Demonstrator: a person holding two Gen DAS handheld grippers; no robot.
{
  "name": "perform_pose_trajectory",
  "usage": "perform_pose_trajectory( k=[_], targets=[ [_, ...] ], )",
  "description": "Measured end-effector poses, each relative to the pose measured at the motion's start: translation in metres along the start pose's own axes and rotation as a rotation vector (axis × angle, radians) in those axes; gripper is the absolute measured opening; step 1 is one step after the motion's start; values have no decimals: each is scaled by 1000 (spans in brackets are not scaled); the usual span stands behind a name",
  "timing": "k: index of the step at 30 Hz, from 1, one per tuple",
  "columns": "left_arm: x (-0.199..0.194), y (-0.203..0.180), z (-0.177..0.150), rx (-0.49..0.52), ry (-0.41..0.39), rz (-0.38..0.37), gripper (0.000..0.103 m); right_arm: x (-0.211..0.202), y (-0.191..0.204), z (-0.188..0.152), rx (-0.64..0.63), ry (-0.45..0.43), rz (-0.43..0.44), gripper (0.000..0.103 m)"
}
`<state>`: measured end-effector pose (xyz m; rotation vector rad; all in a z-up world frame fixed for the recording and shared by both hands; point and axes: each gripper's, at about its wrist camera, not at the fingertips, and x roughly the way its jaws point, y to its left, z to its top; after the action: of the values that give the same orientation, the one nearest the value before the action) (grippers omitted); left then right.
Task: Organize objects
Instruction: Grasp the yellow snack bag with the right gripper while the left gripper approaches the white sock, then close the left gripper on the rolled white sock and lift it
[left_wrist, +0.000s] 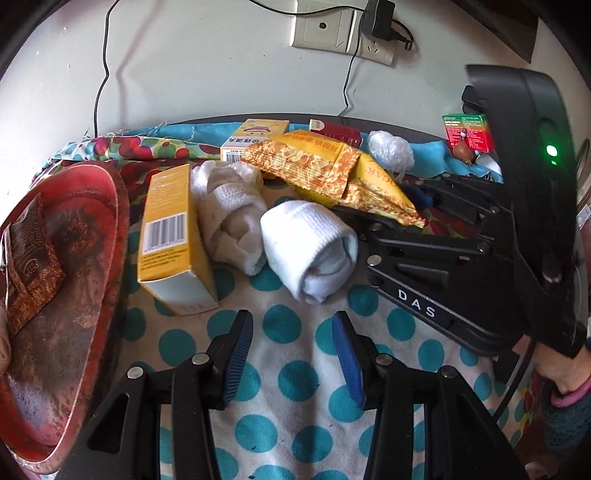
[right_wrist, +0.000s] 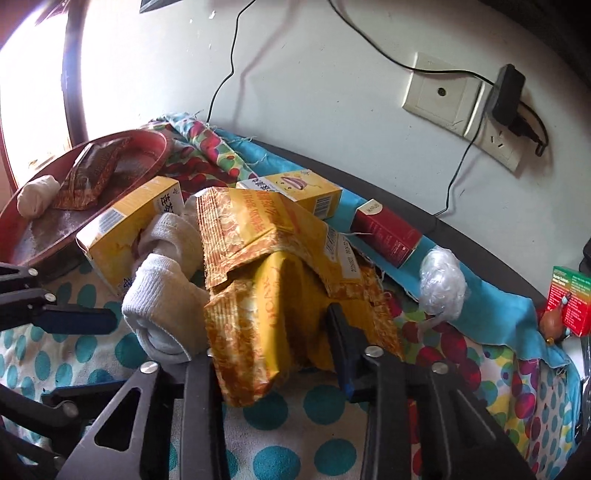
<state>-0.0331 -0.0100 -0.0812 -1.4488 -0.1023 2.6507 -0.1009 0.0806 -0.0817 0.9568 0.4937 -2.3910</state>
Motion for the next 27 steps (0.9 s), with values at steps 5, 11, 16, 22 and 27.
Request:
perform_pose_trajectory(
  k=[5, 11, 16, 22, 27],
  targets=[
    [1, -3, 4, -31, -28, -45, 46, -19, -18, -17, 78, -12, -4, 28],
    [4, -7, 14, -84, -37, -80, 46, -37, -37, -36, 143, -14, -9, 28],
    [4, -7, 22, -115, -61, -38, 48, -34, -36, -36, 140, -1, 1, 28],
    [12, -2, 37, -166, -64, -42, 53, -35, -41, -38, 167, -7, 32, 28],
    [21, -12, 46, -131, -56, -4, 54, -35, -40, -37, 160, -5, 24, 28]
  ],
)
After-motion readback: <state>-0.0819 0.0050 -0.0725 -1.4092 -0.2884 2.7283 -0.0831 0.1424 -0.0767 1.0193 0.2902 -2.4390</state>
